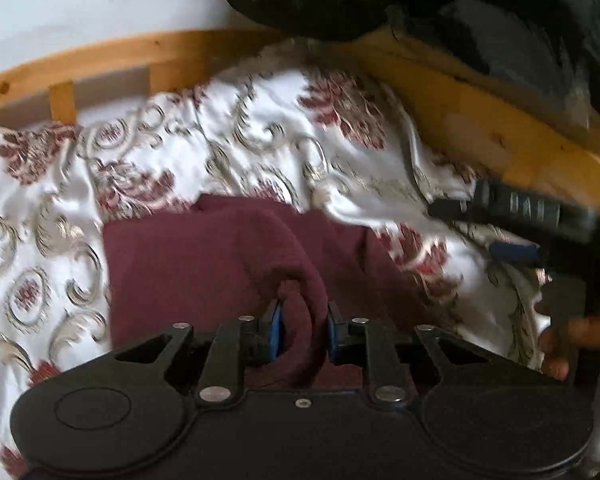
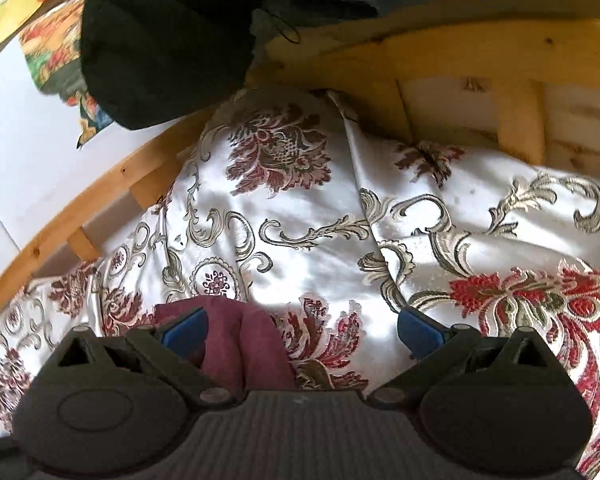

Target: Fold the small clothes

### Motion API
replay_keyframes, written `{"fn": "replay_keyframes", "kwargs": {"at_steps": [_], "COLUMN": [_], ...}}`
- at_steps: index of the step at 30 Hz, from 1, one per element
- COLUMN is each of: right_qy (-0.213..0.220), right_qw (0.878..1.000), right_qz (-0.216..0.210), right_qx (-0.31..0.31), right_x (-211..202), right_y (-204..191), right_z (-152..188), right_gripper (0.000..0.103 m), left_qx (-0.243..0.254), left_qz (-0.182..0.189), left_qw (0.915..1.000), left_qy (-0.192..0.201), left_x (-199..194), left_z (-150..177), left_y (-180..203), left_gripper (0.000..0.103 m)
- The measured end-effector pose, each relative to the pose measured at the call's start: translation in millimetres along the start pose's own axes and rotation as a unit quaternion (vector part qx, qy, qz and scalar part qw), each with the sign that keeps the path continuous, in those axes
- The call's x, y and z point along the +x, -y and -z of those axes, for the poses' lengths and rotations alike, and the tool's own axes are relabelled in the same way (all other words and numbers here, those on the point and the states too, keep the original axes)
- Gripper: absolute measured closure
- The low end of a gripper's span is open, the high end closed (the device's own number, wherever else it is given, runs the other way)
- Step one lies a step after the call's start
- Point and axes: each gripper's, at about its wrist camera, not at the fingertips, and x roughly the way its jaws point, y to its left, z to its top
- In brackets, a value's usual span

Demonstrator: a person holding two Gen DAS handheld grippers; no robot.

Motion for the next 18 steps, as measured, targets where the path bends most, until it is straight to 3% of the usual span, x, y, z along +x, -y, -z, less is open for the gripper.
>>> {"fn": "replay_keyframes", "kwargs": {"at_steps": [2, 4, 6, 11, 15, 18], "right_qy": [-0.003, -0.005, -0.006, -0.012, -0.018, -0.033], "right_qw": [1.000, 1.000, 1.000, 0.998, 0.997, 0.993], "right_qz": [-0.010, -0.019, -0.028, -0.055, -0.076, -0.109], "right_qx": [0.004, -0.001, -0.009, -0.020, -0.027, -0.021], "right_x": [1.6, 3.3, 4.7, 5.3, 6.8, 10.8], "right_y": [0.2, -4.5, -10.5, -20.4, -27.5, -32.3], "right_z": [0.1, 0.8, 2.1, 5.8, 9.0, 12.5], "right_gripper": [0.000, 0.000, 0.000, 0.000, 0.000, 0.000], "left_qx": [0.003, 0.000, -0.006, -0.017, -0.003, 0.005], "left_qz": [0.014, 0.032, 0.053, 0.105, 0.120, 0.099], "left_qw": [0.9999, 0.9995, 0.9985, 0.9931, 0.9899, 0.9911], "left_qy": [-0.002, 0.003, 0.011, 0.049, 0.076, 0.089], "left_x": [-2.5, -10.3, -21.1, -55.2, -80.6, -90.3], "left_z": [6.0, 9.0, 9.2, 12.0, 17.4, 27.6], "left_y": [1.3, 0.3, -2.0, -8.9, -11.5, -17.6], "left_gripper": [0.073, 0.060, 0.036, 0.010, 0.004, 0.002]}}
